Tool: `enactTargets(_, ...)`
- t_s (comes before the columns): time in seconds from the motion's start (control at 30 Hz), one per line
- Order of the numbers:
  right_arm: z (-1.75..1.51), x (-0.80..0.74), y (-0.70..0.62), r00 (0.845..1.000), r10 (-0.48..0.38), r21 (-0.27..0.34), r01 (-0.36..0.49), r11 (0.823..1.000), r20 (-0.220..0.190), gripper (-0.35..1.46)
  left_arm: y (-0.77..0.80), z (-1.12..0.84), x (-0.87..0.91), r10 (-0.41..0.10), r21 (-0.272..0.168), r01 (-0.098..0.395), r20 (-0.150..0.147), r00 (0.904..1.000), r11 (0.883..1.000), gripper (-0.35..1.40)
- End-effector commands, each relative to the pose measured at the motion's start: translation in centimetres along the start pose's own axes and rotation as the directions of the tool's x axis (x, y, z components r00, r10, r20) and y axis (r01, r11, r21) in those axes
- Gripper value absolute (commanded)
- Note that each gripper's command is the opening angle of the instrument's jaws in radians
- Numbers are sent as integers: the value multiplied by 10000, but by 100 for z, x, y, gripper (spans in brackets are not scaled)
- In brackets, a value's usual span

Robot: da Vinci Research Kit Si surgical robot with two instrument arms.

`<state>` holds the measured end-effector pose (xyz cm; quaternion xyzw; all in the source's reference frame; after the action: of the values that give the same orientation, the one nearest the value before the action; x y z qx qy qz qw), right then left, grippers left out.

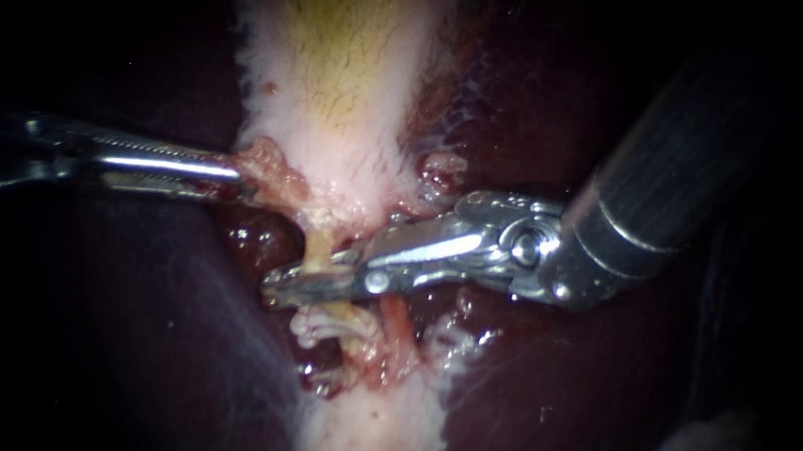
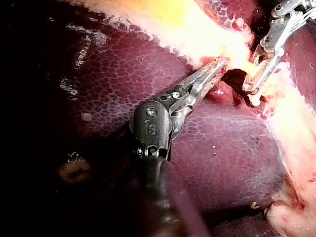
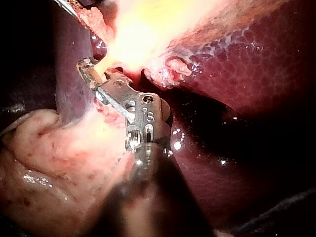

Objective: Going back third clip left tube

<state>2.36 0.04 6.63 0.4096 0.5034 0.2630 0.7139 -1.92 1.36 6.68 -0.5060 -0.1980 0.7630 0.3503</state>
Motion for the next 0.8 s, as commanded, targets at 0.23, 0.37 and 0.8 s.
enactTargets(0.23, 14, -7, 5, 9998, -113, 216, 116, 9997, -154, 41, 0, -1, 0, 3, -5, -3, -2, 10000, 10000, -35)
enactTargets(0.37, 30, -14, 11, 9995, -196, 233, 202, 9995, -236, 50, 0, -2, 0, 4, -9, -4, -1, 10000, 10000, -35)
enactTargets(0.8, 32, -32, 42, 9877, -1484, -678, 1449, 9871, -487, 50, 0, -2, 0, 6, -9, -6, -1, 10000, 10000, -35)
